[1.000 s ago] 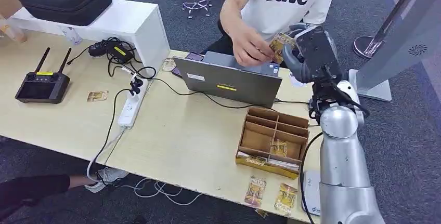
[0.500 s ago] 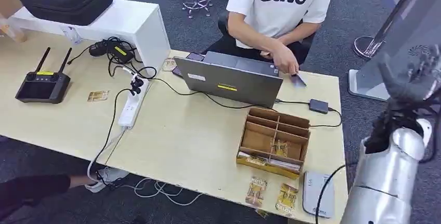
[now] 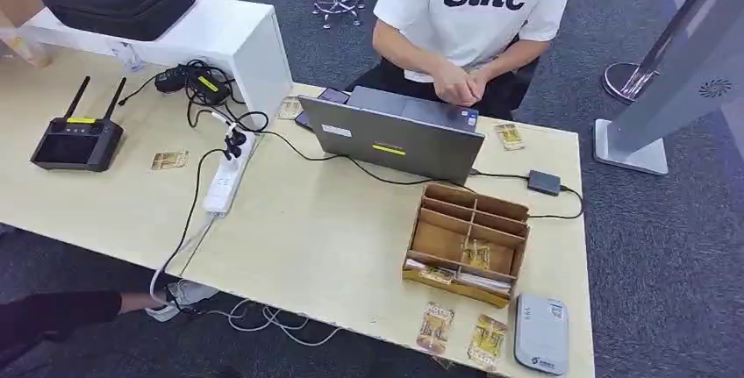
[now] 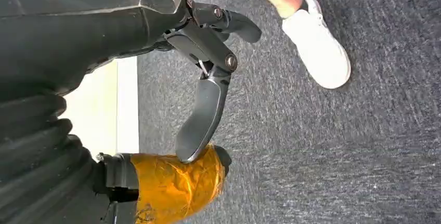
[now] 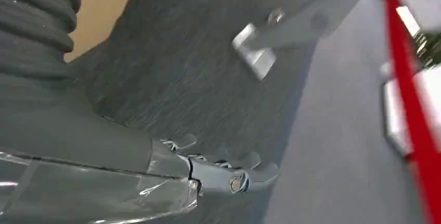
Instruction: Pass the card to the sensor for recognition and then transmit it.
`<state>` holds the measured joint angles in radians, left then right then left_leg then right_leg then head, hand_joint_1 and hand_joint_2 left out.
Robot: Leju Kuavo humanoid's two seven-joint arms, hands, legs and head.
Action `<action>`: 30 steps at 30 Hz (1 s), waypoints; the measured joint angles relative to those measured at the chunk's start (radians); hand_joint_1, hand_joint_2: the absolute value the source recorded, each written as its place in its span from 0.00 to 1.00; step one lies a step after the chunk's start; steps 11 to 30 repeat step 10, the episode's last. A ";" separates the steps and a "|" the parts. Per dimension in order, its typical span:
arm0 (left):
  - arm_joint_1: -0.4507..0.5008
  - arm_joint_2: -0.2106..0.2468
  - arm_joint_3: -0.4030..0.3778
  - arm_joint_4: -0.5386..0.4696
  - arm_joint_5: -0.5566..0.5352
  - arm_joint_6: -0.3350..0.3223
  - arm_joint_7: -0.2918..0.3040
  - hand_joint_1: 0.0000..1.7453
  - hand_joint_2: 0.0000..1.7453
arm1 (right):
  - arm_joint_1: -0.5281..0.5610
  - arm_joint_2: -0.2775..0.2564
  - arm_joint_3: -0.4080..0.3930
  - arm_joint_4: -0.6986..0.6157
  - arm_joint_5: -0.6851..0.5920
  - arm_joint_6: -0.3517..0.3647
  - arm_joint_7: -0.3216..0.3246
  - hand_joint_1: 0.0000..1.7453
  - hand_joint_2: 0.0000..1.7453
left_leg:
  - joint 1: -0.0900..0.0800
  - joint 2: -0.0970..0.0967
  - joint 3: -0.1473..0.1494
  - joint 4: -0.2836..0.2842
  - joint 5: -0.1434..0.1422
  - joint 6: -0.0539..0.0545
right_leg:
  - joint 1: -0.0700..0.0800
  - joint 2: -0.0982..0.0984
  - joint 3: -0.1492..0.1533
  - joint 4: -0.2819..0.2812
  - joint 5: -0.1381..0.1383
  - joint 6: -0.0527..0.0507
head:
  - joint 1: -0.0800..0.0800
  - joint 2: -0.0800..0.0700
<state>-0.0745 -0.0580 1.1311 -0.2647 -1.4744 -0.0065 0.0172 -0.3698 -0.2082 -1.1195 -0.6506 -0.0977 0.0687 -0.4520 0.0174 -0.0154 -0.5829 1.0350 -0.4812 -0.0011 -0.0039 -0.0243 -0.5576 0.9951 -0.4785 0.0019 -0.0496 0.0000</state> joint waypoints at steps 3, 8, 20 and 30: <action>-0.003 0.003 0.000 0.000 0.000 0.001 -0.001 0.00 1.00 | 0.029 -0.043 -0.053 0.081 0.009 -0.011 -0.002 0.00 1.00 | 0.000 0.009 0.001 -0.001 -0.001 -0.001 | -0.001 0.009 -0.003 0.000 0.000 0.000 | 0.000 0.000; -0.004 0.003 0.000 0.000 0.018 0.007 -0.032 0.00 1.00 | 0.097 -0.075 -0.118 0.179 -0.029 0.022 0.075 0.00 1.00 | 0.002 0.009 0.004 -0.001 -0.001 -0.001 | 0.001 0.009 0.000 0.000 0.000 0.000 | 0.001 0.000; -0.002 -0.001 0.003 0.001 0.030 0.012 -0.047 0.00 1.00 | 0.146 -0.062 -0.142 0.232 -0.048 0.045 0.099 0.00 1.00 | 0.002 0.007 0.003 -0.001 -0.001 -0.001 | 0.001 0.007 0.000 0.000 0.000 -0.001 | 0.000 0.000; -0.002 -0.001 0.003 0.001 0.030 0.012 -0.047 0.00 1.00 | 0.146 -0.062 -0.142 0.232 -0.048 0.045 0.099 0.00 1.00 | 0.002 0.007 0.003 -0.001 -0.001 -0.001 | 0.001 0.007 0.000 0.000 0.000 -0.001 | 0.000 0.000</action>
